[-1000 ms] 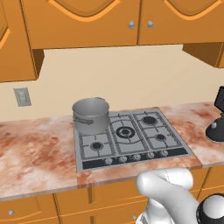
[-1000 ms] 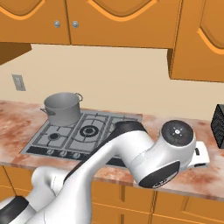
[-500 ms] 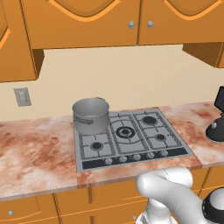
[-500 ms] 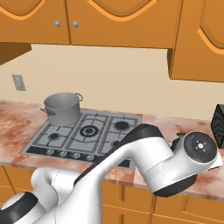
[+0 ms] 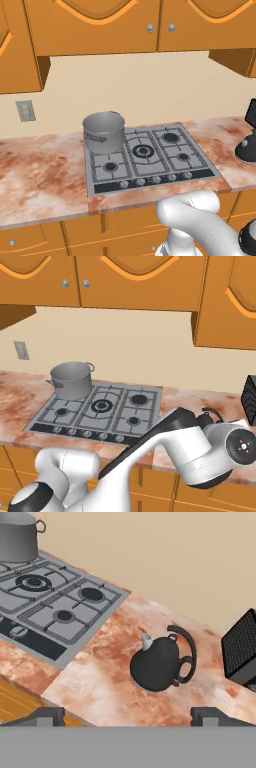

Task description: Pick the kettle from the counter and place it on a stove burner. Then turn the burner on.

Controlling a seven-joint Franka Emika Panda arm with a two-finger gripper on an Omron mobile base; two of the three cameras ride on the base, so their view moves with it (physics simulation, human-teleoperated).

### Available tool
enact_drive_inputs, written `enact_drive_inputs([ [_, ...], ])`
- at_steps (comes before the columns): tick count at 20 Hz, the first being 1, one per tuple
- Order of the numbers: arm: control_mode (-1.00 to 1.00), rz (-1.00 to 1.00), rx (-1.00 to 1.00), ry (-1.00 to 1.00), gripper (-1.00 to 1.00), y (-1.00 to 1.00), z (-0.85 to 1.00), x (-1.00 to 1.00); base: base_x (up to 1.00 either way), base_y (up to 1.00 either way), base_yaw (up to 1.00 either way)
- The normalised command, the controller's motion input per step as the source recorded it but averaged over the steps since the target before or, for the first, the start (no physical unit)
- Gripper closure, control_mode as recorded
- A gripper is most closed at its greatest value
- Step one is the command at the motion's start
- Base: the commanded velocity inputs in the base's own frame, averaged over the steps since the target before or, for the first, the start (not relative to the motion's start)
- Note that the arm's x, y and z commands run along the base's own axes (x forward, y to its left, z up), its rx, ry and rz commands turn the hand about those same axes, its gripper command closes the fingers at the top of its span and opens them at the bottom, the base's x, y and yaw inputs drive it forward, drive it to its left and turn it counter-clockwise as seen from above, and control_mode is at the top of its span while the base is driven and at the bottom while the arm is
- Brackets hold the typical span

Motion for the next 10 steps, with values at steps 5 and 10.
enact_drive_inputs([
  [5, -1.00, 0.12, 0.02, -0.14, -1.00, 0.00, -0.16, 0.70, 0.00, 0.00, 0.00],
  [10, -1.00, 0.03, 0.00, -0.02, -1.00, 0.00, -0.01, 0.51, 0.00, 0.00, 0.00],
])
